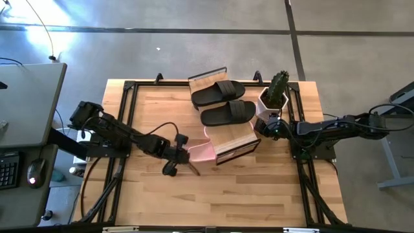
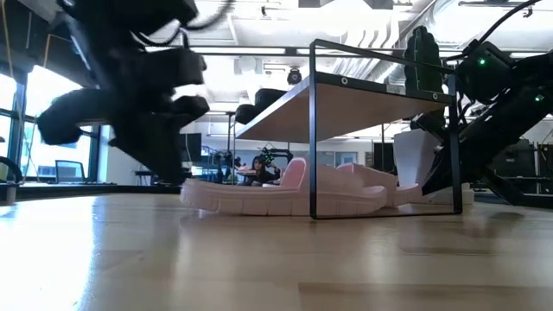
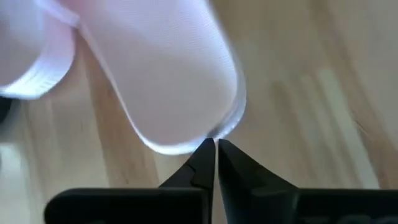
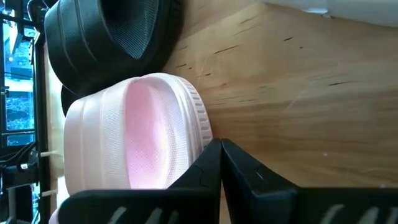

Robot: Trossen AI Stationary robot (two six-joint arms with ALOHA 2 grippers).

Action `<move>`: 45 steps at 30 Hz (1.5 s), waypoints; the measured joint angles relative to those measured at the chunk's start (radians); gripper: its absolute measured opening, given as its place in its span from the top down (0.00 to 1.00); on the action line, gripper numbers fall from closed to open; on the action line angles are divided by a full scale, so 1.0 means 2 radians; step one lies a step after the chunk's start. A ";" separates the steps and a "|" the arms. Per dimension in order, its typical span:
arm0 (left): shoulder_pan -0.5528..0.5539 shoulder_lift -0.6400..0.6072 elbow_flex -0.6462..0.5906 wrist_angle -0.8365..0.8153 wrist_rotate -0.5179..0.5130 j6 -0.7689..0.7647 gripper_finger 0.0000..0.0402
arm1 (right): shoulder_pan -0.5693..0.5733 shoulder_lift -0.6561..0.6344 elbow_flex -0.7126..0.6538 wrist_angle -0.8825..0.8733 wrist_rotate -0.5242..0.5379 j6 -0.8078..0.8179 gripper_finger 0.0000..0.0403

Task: Pick and place slides into the shelf
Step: Put the pink slide under the shelf

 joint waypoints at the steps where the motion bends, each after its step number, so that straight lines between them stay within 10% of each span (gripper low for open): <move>1: 0.004 0.000 0.000 0.002 0.003 -0.011 0.99 | 0.000 0.000 0.000 0.001 0.000 -0.002 1.00; 45: 0.045 0.085 -0.001 0.213 0.032 0.005 1.00 | 0.000 0.004 0.000 0.010 -0.013 -0.013 1.00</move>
